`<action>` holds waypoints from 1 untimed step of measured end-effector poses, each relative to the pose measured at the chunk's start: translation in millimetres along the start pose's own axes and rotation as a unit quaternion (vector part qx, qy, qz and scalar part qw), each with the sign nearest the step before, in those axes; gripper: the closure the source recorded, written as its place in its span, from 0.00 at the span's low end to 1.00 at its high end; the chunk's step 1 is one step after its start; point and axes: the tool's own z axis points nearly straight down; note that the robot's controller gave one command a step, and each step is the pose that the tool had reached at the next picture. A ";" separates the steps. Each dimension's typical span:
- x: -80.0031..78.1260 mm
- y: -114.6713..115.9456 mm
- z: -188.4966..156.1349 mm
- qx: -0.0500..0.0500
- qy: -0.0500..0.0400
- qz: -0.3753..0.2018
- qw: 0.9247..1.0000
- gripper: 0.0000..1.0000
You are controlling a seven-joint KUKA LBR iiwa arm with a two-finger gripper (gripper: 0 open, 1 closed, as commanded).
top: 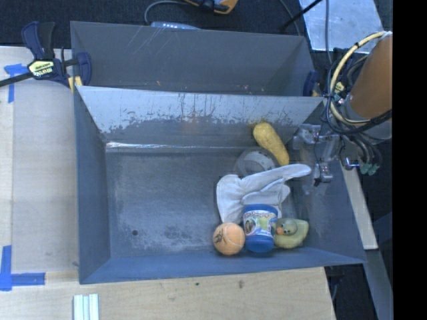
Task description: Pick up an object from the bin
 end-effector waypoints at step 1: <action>-1.5 0.6 -4.8 0.001 -0.004 -0.002 1.000 0.00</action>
Offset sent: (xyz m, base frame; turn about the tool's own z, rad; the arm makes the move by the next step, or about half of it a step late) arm 0.0273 0.0588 -0.1510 -0.3151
